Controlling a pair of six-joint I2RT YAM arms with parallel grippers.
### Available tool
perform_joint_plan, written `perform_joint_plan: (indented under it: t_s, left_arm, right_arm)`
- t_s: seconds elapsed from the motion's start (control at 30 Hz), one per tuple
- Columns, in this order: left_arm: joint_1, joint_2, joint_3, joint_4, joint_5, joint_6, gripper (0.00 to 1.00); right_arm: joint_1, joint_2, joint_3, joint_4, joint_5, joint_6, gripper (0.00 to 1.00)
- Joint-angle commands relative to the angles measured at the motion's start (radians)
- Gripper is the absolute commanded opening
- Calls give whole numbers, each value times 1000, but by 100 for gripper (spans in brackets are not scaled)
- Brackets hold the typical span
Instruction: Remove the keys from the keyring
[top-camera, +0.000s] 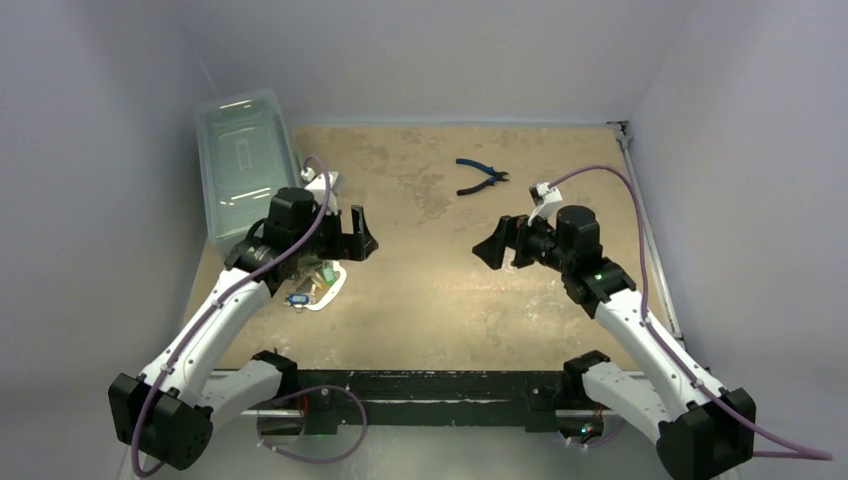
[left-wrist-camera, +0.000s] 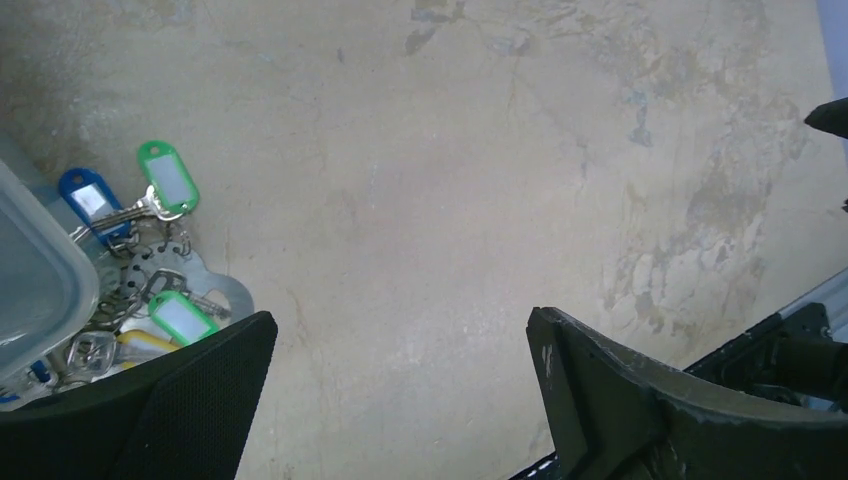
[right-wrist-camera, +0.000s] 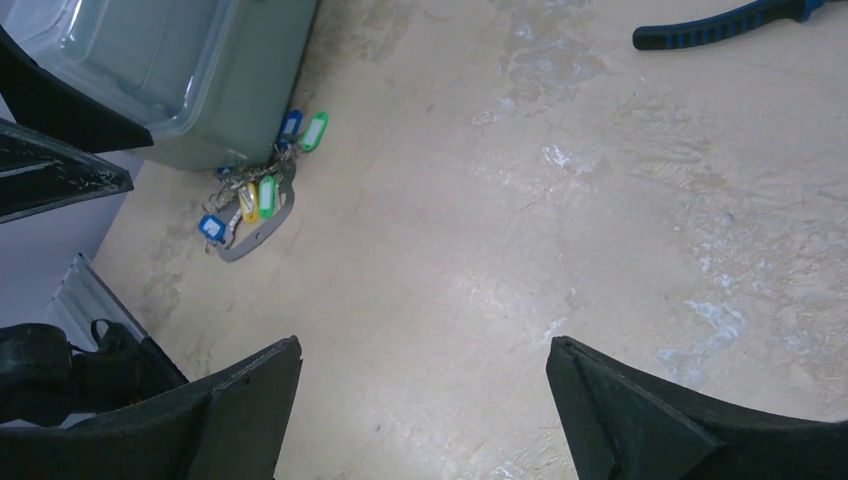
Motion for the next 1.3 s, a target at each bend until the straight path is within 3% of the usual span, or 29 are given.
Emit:
perform_joint_plan:
  t_s: [0.0,0.13,0.33,0.53,0.63,0.77,0.97,1.0,1.1,1.27]
  left_arm:
    - [-10,32,63,-101,-101,67,99]
    - [-47,4,58,-156,-240,24,99]
    - [-215,98,140,-348,-634,-81,99]
    - [-451,379,216,-541,-783,-86,99]
    - [-515,452,217,-527,-751,-54,99]
    - [-568,556,255,-594,-873,-115,99]
    - [-647,743,336,-772,-1143,-350,97]
    - [-648,768,351,-809,-1184,-395,93]
    - [-649,812,386,-903,-1269,-504,70]
    - [-592,815,385,-922,-1290,-524,33]
  right_arm:
    - [-1,9,-2,27,-27,-14,99]
    - [-1,2,-13,23,-13,-17,99]
    - [0,10,-28,35,-7,-20,99]
    - [0,12,-26,54,-17,-22,99]
    - [0,8,-33,66,-20,-19,99]
    - [-1,-7,-37,70,-17,-17,99]
    - [0,-26,-37,71,-29,-12,99]
    - [0,-31,-38,68,-30,-14,99]
    - [-1,-49,-37,50,-30,-18,99]
    - [-2,-94,-38,30,-13,12,99]
